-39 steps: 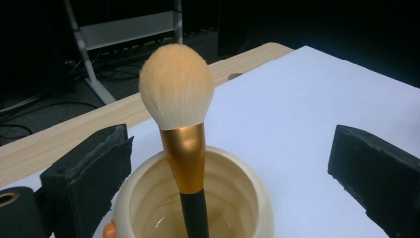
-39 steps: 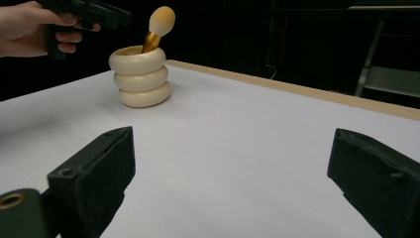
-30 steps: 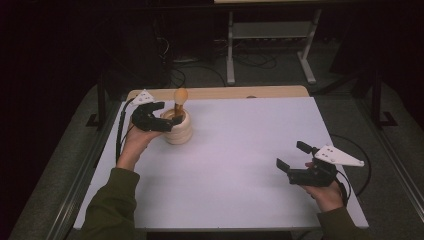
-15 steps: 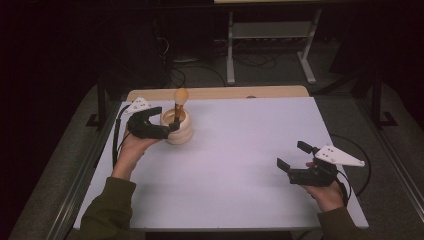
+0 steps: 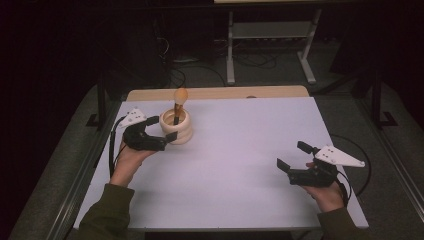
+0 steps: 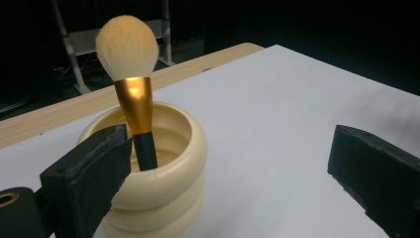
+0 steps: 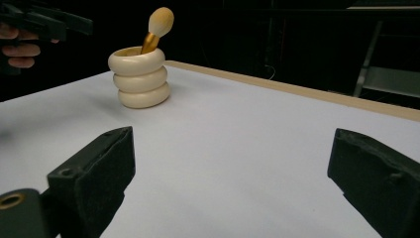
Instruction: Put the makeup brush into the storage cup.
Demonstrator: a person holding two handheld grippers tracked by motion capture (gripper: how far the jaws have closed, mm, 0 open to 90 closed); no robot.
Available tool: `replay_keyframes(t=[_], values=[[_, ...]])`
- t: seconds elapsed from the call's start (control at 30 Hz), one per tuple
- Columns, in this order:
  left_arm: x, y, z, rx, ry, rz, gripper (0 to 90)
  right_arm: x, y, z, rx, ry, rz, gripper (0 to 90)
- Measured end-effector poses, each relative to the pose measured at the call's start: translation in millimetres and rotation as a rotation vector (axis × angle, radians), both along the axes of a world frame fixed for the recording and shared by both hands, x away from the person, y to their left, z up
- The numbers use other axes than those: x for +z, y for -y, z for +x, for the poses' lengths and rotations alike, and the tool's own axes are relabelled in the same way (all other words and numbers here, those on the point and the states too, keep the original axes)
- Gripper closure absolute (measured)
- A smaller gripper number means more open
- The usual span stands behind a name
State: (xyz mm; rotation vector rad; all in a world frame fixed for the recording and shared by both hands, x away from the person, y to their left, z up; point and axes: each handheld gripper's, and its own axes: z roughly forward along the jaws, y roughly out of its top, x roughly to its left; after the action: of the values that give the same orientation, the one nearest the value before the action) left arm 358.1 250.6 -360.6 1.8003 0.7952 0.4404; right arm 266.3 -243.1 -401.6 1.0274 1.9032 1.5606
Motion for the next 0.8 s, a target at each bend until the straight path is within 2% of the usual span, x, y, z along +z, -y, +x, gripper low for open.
replay_keyframes(t=[0.1,0.17,0.43,0.63,0.8], values=[[-1.4,0.1,-6.3,-0.011,-0.004,-0.001,2.9,-0.2,-0.1,0.1,0.001,-0.004,-0.003,3.8],[-2.3,-0.2,-10.5,-0.014,-0.002,-0.021,2.9,-0.3,0.0,0.3,0.0,-0.002,-0.002,3.8],[-4.0,-3.1,-27.1,-0.018,0.023,-0.043,3.0,-0.3,0.0,-0.2,0.001,-0.004,-0.004,3.8],[-10.3,-7.3,-41.5,-0.001,0.041,-0.061,3.0,-0.4,-1.1,0.2,0.004,0.001,-0.009,3.8],[-15.4,-11.5,-51.5,0.0,0.036,-0.059,3.0,-0.3,-0.7,0.3,0.006,0.005,-0.009,3.8]])
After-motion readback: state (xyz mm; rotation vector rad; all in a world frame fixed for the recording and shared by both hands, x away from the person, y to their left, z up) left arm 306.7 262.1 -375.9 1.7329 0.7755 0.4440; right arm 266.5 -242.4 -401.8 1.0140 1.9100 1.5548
